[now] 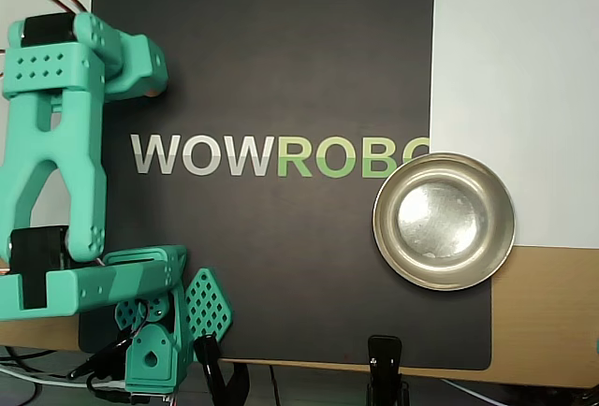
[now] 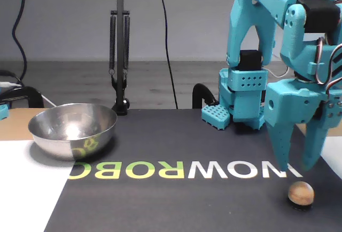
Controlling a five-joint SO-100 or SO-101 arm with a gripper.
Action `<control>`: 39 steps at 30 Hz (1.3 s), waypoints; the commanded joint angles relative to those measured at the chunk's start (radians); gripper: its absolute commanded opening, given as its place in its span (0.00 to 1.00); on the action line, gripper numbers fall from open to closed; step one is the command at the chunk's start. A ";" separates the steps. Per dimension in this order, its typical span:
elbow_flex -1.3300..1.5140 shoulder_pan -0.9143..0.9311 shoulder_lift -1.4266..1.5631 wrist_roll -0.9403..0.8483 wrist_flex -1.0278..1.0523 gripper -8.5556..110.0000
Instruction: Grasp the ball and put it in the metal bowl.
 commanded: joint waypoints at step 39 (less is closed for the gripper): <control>-0.041 0.040 -0.107 -0.067 -0.101 0.61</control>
